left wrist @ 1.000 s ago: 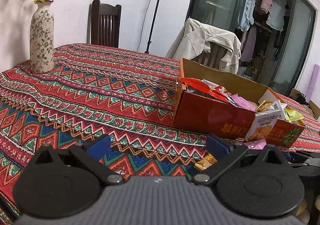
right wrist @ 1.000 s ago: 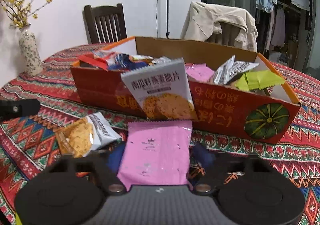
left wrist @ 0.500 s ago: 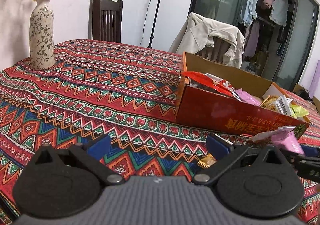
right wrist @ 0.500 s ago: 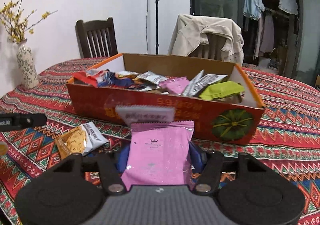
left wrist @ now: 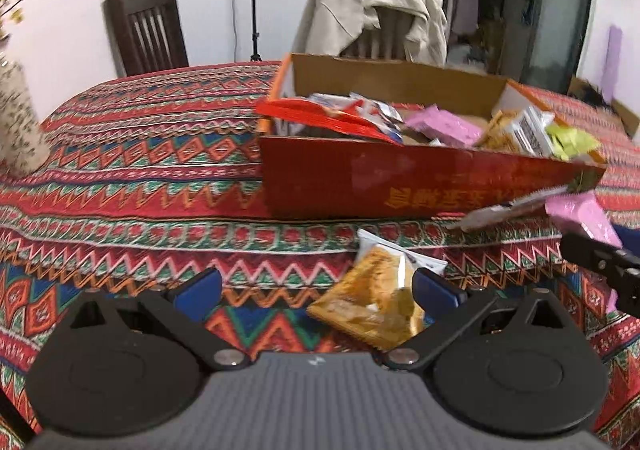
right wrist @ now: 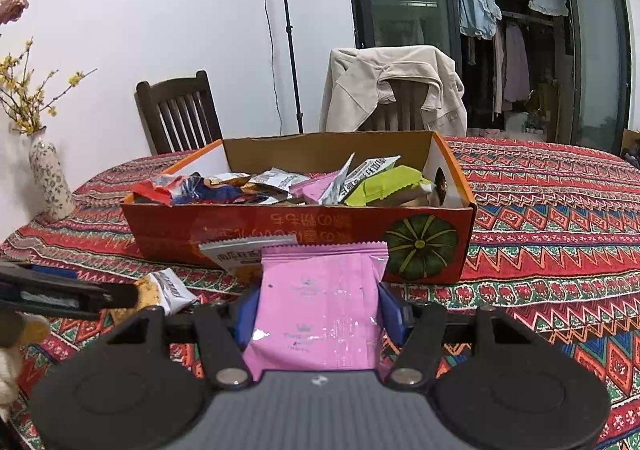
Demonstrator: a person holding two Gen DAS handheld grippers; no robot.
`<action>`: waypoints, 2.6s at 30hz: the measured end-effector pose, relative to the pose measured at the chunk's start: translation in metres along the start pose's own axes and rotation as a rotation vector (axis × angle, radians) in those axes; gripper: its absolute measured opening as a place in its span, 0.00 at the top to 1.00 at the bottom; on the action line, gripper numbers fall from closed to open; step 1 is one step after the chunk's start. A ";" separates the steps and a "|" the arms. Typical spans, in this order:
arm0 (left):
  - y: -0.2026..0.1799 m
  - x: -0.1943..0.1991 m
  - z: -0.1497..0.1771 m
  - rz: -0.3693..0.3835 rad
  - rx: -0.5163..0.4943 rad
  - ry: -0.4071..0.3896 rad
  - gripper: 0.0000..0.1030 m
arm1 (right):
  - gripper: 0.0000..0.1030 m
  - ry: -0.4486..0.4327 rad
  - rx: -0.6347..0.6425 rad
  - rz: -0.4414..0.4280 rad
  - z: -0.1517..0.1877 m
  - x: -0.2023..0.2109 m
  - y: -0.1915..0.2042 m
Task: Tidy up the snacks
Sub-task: 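Grasp the pink packet with the right gripper while the left grasps a gold cracker packet, then carry both packets into the orange box and open both grippers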
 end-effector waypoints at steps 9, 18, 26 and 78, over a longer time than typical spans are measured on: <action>-0.012 -0.026 0.002 -0.009 -0.030 0.060 0.00 | 0.42 -0.006 -0.008 -0.003 0.001 0.002 0.000; -0.007 -0.023 0.004 -0.014 0.003 0.031 0.09 | 0.42 0.005 0.005 0.000 0.003 -0.001 0.003; 0.000 -0.012 0.004 -0.022 0.034 -0.007 0.54 | 0.42 0.017 0.019 0.004 0.006 -0.005 0.005; -0.020 0.016 -0.118 -0.001 0.095 -0.330 0.54 | 0.42 -0.181 -0.015 0.030 -0.110 -0.028 0.008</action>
Point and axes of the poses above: each gripper's, at about its wrist camera, not at the fingertips, and x roughly against the way its jaws point, y to its left, z to its underside, the point moved 1 cm from there along -x, roughly the way its jaws point, and after that the axes turned 6 degrees about -x, right-handed, at the moved point
